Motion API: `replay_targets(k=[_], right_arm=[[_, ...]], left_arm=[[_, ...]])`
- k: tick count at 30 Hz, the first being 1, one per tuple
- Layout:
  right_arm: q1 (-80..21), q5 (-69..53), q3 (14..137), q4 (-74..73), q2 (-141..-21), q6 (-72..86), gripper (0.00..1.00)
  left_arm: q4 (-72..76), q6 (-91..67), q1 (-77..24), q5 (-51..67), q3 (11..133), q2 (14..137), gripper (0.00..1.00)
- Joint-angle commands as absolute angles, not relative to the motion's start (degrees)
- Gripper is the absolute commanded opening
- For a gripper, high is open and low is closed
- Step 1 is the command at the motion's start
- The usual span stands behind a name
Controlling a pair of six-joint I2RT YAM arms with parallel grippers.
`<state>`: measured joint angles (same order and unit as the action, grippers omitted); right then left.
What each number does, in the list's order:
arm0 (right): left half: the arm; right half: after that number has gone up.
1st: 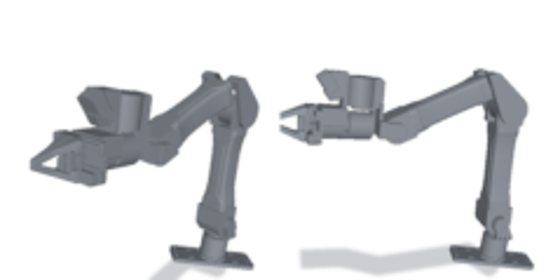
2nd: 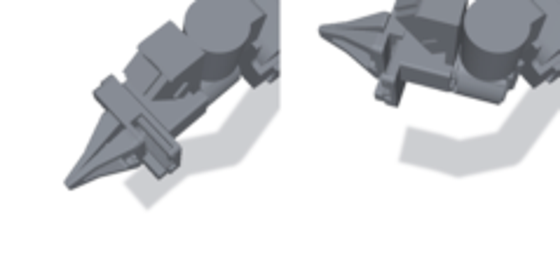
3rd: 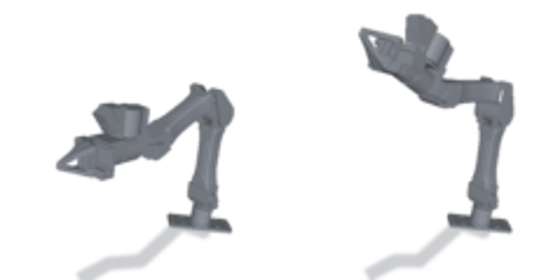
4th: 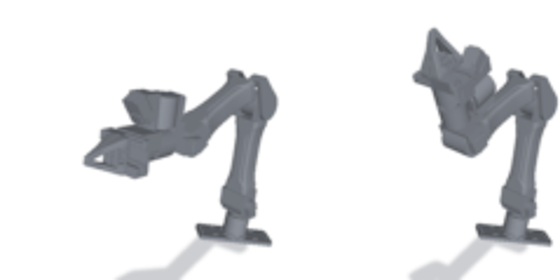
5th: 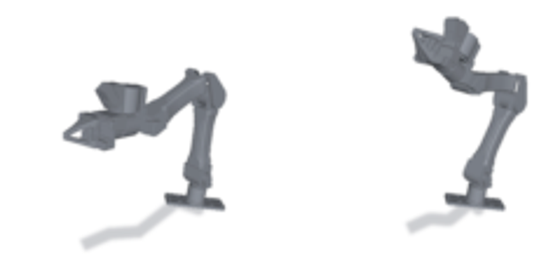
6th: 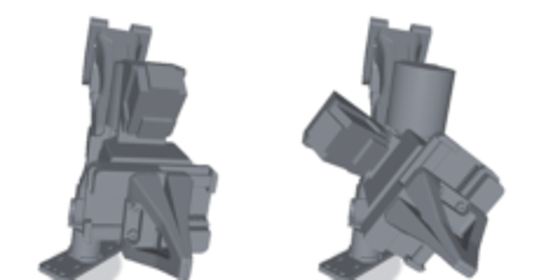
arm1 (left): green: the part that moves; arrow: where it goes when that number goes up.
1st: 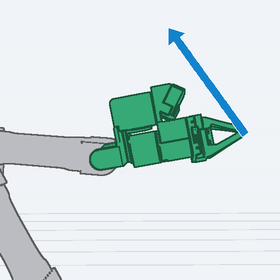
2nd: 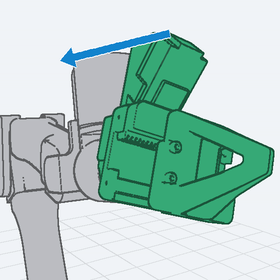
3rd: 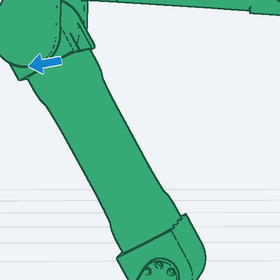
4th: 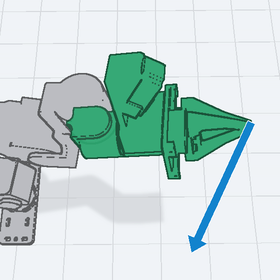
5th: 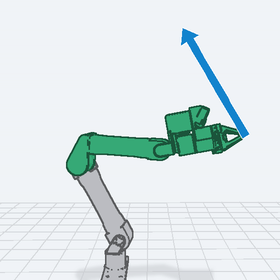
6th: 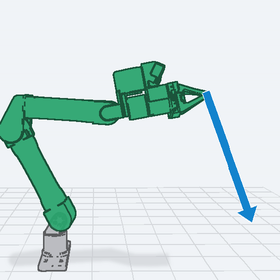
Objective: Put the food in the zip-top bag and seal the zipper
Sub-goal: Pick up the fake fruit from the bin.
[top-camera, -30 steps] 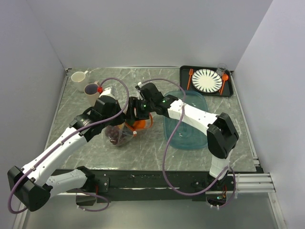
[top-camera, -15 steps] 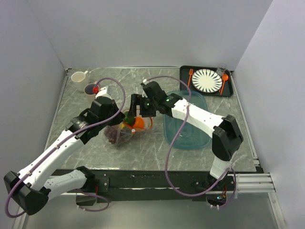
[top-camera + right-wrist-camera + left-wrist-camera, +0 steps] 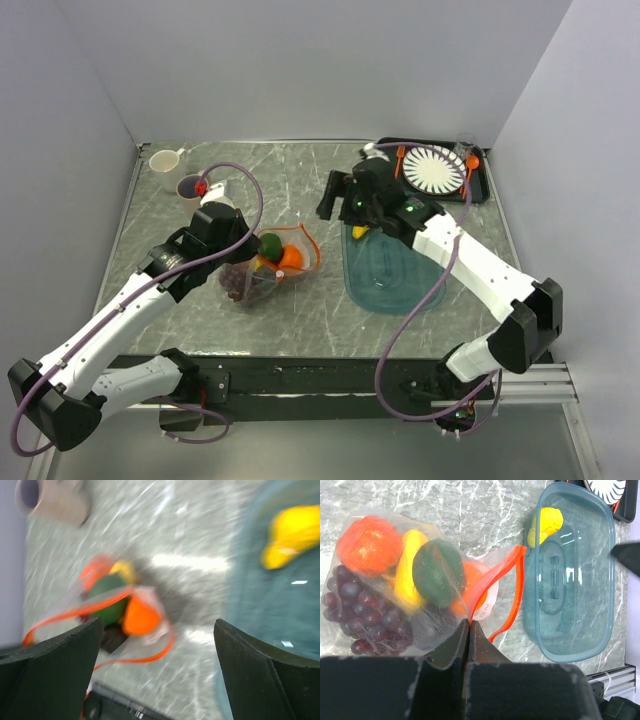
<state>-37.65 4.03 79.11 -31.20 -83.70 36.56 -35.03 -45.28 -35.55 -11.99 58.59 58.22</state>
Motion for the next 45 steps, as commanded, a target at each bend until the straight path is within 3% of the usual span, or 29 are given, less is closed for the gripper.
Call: replay_targets(k=[1, 6, 15, 26, 45], right_arm=[[-32.8, 12.5, 76.7, -34.2, -80.9, 36.1, 0.99], [-25.6, 8.5, 72.1, -30.9, -79.8, 33.2, 1.0], [-17.5, 3.6, 79.7, -38.1, -89.5, 32.9, 1.0], [-15.8, -7.2, 83.7, -33.7, -99.6, 31.4, 1.0], [-15.7, -4.1, 93.2, -37.0, -114.6, 32.1, 1.0]], left_arm=[[-33.2, -45.4, -35.4, -12.4, 60.0, 57.8, 0.01], [-33.5, -45.4, -35.4, -12.6, 60.3, 57.8, 0.01], [-33.4, -44.6, -35.4, -11.5, 60.6, 58.7, 0.01], [-33.1, -44.3, -35.4, -11.2, 60.9, 58.9, 0.01], [-33.7, -44.1, -35.4, -11.7, 60.6, 58.7, 0.01]])
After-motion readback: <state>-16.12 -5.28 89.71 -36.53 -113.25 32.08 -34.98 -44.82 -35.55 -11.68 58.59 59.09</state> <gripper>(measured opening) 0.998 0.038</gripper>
